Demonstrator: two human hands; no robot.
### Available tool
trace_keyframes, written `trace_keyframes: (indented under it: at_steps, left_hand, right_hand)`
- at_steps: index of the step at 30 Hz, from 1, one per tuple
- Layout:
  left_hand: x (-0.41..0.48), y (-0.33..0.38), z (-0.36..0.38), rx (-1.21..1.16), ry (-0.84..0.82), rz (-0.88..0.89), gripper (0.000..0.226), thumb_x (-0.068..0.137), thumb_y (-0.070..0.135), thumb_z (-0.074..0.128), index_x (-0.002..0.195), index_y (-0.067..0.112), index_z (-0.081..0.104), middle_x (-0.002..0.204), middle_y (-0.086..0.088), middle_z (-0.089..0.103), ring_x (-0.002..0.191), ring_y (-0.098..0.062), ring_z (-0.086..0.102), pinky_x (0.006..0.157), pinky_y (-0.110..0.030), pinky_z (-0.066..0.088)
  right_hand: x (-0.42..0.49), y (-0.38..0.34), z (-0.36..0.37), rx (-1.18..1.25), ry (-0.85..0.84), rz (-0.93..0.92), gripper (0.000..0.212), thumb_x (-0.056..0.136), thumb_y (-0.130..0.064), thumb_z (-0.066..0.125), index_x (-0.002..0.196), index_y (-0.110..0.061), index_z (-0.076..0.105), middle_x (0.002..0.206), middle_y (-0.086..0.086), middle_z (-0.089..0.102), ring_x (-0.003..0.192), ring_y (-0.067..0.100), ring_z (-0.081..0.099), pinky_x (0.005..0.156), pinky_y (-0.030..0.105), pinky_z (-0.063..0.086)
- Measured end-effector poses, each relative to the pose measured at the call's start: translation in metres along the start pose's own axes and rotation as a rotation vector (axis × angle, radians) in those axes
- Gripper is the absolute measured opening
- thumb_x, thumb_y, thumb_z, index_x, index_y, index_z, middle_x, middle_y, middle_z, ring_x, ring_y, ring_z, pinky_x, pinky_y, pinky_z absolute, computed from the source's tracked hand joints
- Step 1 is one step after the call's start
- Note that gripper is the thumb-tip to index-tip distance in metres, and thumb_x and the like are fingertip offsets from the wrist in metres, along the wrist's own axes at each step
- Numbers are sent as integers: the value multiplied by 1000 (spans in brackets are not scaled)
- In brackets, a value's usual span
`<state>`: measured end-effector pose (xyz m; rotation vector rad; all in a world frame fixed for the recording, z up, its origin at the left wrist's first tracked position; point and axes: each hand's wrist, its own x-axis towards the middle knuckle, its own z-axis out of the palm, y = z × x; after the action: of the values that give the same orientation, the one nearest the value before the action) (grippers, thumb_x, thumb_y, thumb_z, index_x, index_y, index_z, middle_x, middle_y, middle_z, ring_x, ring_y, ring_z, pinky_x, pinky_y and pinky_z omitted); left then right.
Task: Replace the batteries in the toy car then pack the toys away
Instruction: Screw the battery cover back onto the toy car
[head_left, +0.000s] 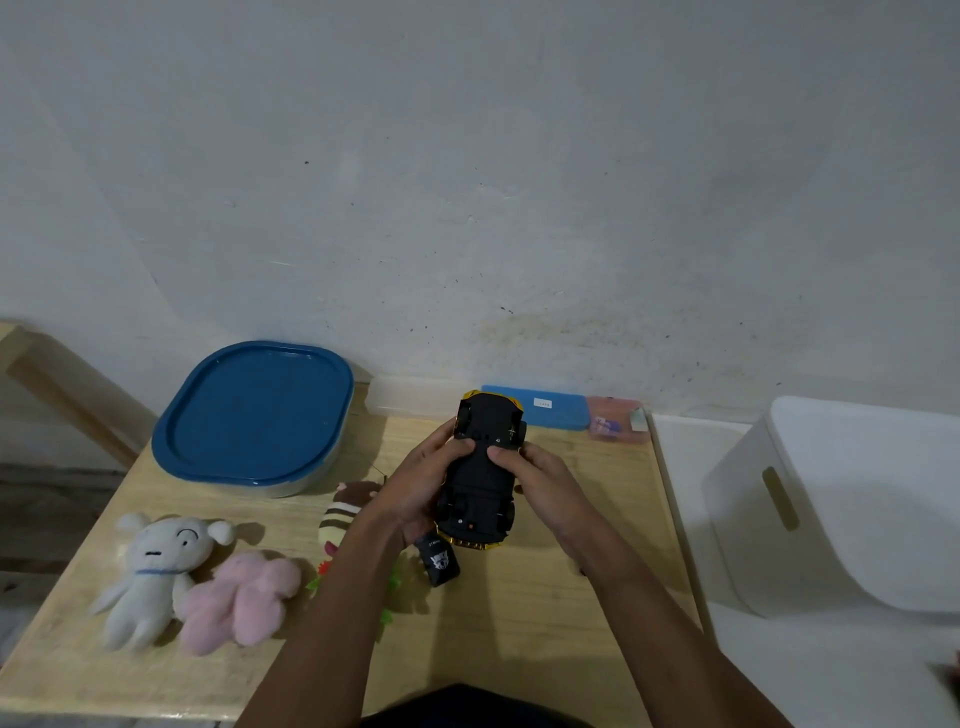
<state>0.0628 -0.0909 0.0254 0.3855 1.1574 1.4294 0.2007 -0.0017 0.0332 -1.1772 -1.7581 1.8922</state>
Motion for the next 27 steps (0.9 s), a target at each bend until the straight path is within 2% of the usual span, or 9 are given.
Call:
trace_keyframes:
  at_steps: [4, 7, 10, 13, 17, 19, 21, 24, 27]
  left_hand:
    - [1, -1, 4, -11, -10, -7, 34, 97, 17, 54, 129, 27, 60, 116, -17, 70, 98, -32, 70, 79, -43, 58]
    - [2, 3, 5, -34, 20, 13, 36, 96, 14, 56, 130, 27, 59, 111, -14, 73, 93, -28, 72, 72, -39, 59]
    - [1, 5, 4, -68, 49, 28, 39, 94, 12, 60, 130, 25, 58, 107, -14, 74, 88, -28, 73, 66, -37, 59]
    - [1, 4, 4, -71, 67, 29, 40, 91, 10, 64, 128, 23, 58, 107, -16, 73, 88, -30, 73, 67, -40, 60]
    - [0, 4, 5, -70, 89, 12, 38, 89, 9, 66, 126, 17, 61, 113, -19, 71, 91, -32, 71, 71, -42, 59]
    - [0, 4, 5, -47, 107, 10, 36, 90, 9, 65, 125, 13, 62, 115, -21, 70, 91, -31, 71, 69, -39, 59]
    - [0, 5, 4, -31, 122, 16, 33, 90, 11, 65, 123, 10, 63, 114, -21, 70, 90, -31, 71, 69, -38, 59]
    - [-1, 7, 2, -45, 138, 33, 31, 90, 12, 66, 121, 13, 64, 113, -20, 71, 92, -32, 71, 72, -41, 60]
    - [-2, 10, 0, -60, 148, 66, 33, 90, 11, 66, 123, 17, 63, 113, -17, 72, 95, -32, 71, 76, -42, 60]
  right_hand:
    - [-2, 15, -19, 11, -14, -46, 33, 94, -48, 54, 111, -23, 69, 106, -3, 72, 100, 12, 66, 85, 26, 51]
    - [3, 46, -37, 112, 262, 7, 43, 91, -58, 48, 111, -26, 69, 105, -2, 70, 101, 20, 65, 83, 34, 50]
    - [11, 89, -53, -263, 544, 168, 48, 87, -54, 60, 121, -20, 60, 121, 4, 61, 111, 25, 59, 89, 39, 50]
    - [8, 120, -61, -659, 524, 360, 69, 80, -56, 65, 132, -15, 48, 133, 11, 48, 118, 30, 51, 92, 41, 45]
    - [8, 135, -59, -922, 467, 361, 40, 92, -42, 54, 118, -12, 50, 118, 9, 54, 109, 27, 55, 80, 34, 45]
    - [13, 140, -62, -871, 484, 347, 29, 96, -35, 50, 111, -11, 56, 109, 8, 60, 98, 26, 60, 76, 34, 49]
    - [19, 145, -66, -807, 488, 324, 27, 98, -30, 48, 109, -8, 61, 105, 11, 63, 90, 28, 63, 75, 35, 53]
    - [25, 138, -67, -638, 454, 276, 30, 101, -23, 44, 112, -2, 62, 109, 18, 64, 93, 33, 64, 75, 36, 49]
    - [23, 112, -61, -374, 448, 199, 32, 102, -22, 36, 103, -3, 62, 87, 11, 64, 79, 28, 61, 71, 42, 49]
